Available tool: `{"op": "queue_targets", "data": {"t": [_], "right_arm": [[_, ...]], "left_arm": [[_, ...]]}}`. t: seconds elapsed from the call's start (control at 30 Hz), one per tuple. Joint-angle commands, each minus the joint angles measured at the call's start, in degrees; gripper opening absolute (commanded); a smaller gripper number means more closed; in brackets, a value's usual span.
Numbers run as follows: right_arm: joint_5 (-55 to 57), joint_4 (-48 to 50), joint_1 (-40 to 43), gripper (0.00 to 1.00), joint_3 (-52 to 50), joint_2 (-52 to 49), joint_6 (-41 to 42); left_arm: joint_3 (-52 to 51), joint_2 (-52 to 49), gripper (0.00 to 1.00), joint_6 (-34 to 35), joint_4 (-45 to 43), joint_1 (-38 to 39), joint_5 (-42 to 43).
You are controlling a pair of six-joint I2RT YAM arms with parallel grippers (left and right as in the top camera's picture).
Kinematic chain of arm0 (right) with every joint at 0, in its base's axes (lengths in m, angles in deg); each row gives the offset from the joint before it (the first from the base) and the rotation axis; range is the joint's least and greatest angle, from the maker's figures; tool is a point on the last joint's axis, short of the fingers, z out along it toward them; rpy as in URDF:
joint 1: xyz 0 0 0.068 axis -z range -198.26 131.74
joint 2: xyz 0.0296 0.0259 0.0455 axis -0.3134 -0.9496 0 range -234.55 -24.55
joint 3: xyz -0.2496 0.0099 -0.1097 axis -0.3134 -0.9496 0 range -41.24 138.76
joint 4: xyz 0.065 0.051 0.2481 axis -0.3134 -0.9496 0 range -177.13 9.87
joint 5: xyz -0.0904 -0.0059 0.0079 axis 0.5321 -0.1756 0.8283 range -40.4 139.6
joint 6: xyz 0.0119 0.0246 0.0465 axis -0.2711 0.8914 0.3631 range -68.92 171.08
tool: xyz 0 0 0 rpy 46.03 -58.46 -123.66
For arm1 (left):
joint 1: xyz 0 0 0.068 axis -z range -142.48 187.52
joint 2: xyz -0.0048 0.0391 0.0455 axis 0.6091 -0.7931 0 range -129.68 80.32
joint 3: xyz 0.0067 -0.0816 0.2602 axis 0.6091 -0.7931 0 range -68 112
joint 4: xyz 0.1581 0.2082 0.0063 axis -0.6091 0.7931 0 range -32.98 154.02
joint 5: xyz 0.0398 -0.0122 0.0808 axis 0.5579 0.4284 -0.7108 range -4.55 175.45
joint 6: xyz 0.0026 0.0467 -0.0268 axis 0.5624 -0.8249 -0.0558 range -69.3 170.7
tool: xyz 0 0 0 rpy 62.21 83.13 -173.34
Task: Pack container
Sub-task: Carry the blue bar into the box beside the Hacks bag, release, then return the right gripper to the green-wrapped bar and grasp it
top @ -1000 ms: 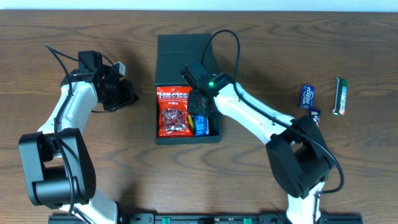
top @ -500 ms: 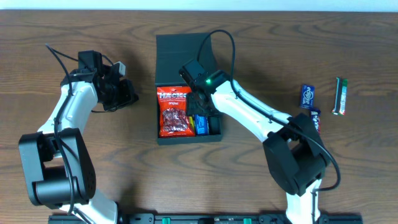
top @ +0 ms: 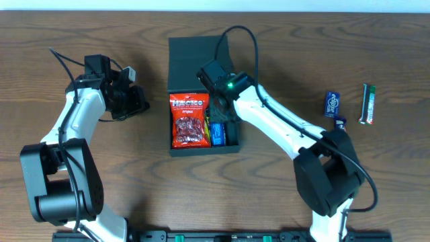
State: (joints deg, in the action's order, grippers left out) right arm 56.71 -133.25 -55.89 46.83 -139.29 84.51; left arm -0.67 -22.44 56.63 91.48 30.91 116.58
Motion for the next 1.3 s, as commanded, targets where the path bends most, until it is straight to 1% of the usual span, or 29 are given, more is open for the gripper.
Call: {"op": "queue_targets", "data": {"t": [0.0,0.13,0.2,0.33,0.43,0.53,0.67,0.77,0.83,0.93,1.03,1.1,1.17,1.27], "right_arm": [[0.09,2.73,0.39,0.02,-2.54,-0.66,-3.10],[-0.28,5.42,0.35,0.01,-4.11,-1.03,-3.78],[-0.44,6.82,0.37,0.01,-4.31,-2.12,-5.57],[-5.81,9.09,0.37,0.01,-4.31,-4.55,-9.44],[-9.31,11.26,0.17,0.01,-4.24,-4.79,-11.08],[-10.19,11.54,0.15,0.01,-4.02,-4.79,-11.26],[-9.97,10.12,0.35,0.01,-3.85,-4.68,-12.50],[-8.59,6.16,1.14,0.01,-1.92,-3.34,-12.48],[-6.47,3.56,1.49,0.01,-0.04,-1.64,-12.48],[-2.47,1.20,2.71,0.01,2.89,3.56,-12.50],[1.44,1.40,5.49,0.01,3.41,9.90,-13.29],[1.95,1.38,8.96,0.02,3.41,13.84,-17.55],[4.63,-0.52,14.27,0.01,3.39,16.74,-22.43],[10.40,-6.08,24.57,0.01,3.39,17.68,-24.61]], "left_arm": [[1.09,-0.61,0.06,-0.81,0.15,-0.11,0.02],[1.09,-0.63,0.06,-0.79,0.17,0.09,0.02],[1.09,-0.63,0.06,-0.79,0.17,0.37,0.00],[1.09,-0.63,0.06,-0.81,0.17,0.81,0.00],[1.09,-0.63,0.06,-0.81,0.17,1.05,0.00],[1.09,-0.63,0.06,-0.79,0.17,1.07,0.00],[1.09,-0.63,0.06,-0.79,0.20,1.07,0.00],[1.09,-0.63,0.06,-0.79,0.24,1.07,0.00],[1.09,-0.63,0.06,-0.79,0.22,1.07,0.00],[1.09,-0.63,0.06,-0.79,0.17,1.07,-0.09],[1.09,-0.63,0.06,-0.79,0.17,1.07,-0.22],[1.09,-0.63,0.06,-0.81,0.13,1.07,-0.24],[1.09,-0.63,0.06,-0.79,-0.04,1.07,-0.24],[1.09,-0.63,0.06,-0.79,-0.22,1.07,-0.20]]}}
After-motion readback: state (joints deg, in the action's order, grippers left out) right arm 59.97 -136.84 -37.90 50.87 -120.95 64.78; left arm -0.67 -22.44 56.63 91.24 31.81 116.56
